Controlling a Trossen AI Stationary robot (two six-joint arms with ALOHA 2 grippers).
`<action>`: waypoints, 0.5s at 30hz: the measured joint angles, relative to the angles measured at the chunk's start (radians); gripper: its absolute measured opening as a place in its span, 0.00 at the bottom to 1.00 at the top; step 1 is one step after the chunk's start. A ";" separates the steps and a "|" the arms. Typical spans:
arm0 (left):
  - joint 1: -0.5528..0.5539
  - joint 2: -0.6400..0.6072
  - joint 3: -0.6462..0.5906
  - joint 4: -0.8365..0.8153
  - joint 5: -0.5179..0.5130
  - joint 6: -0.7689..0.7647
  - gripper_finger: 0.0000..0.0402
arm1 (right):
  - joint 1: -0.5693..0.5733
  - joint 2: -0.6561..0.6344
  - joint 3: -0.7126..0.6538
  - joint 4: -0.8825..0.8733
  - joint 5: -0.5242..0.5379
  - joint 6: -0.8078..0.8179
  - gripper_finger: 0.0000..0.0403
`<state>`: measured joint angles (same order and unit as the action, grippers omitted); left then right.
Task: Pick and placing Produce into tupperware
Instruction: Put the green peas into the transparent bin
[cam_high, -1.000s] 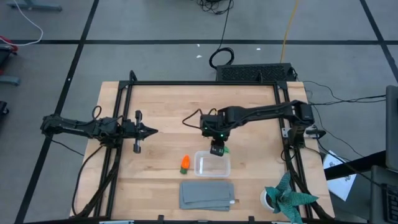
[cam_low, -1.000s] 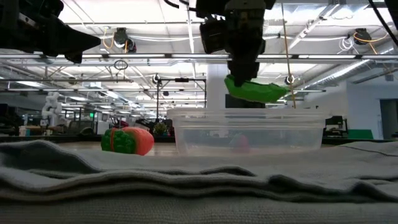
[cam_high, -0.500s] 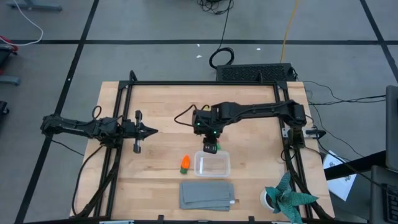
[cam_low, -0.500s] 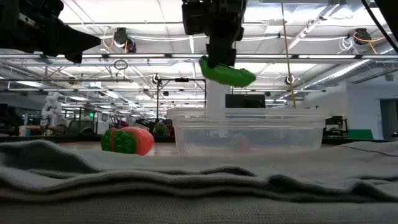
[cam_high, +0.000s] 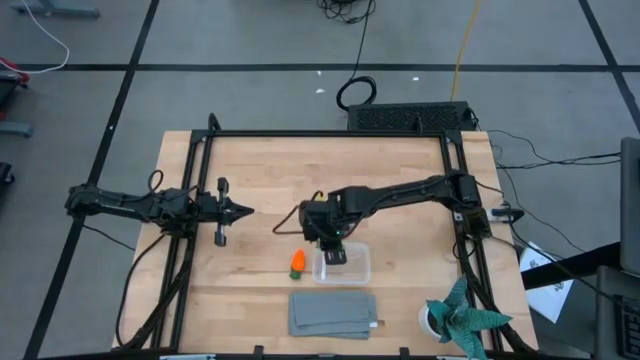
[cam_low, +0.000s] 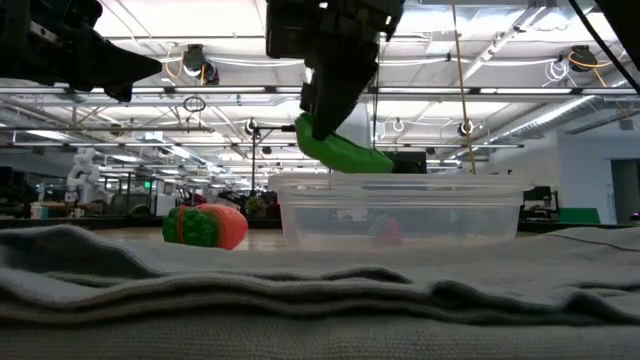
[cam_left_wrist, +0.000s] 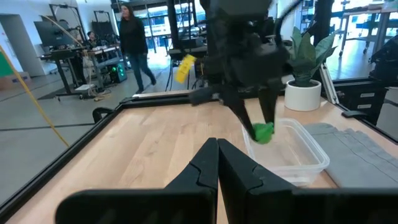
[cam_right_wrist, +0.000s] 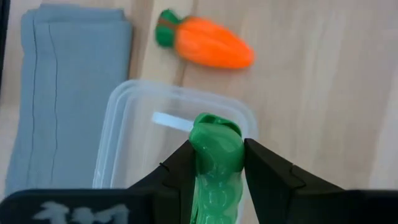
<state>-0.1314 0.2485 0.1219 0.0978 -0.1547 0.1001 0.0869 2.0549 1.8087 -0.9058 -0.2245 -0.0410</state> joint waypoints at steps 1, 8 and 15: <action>0.000 0.000 0.000 -0.002 0.000 0.000 0.01 | 0.008 0.009 0.000 -0.001 0.011 -0.010 0.27; 0.000 0.000 0.000 -0.003 0.000 -0.002 0.01 | 0.032 0.088 -0.003 -0.027 0.098 -0.054 0.27; 0.000 0.000 0.000 -0.001 0.000 -0.001 0.01 | 0.052 0.095 -0.002 -0.011 0.094 -0.075 0.27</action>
<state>-0.1314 0.2485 0.1219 0.0971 -0.1543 0.0990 0.1386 2.1494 1.8065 -0.9166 -0.1307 -0.1157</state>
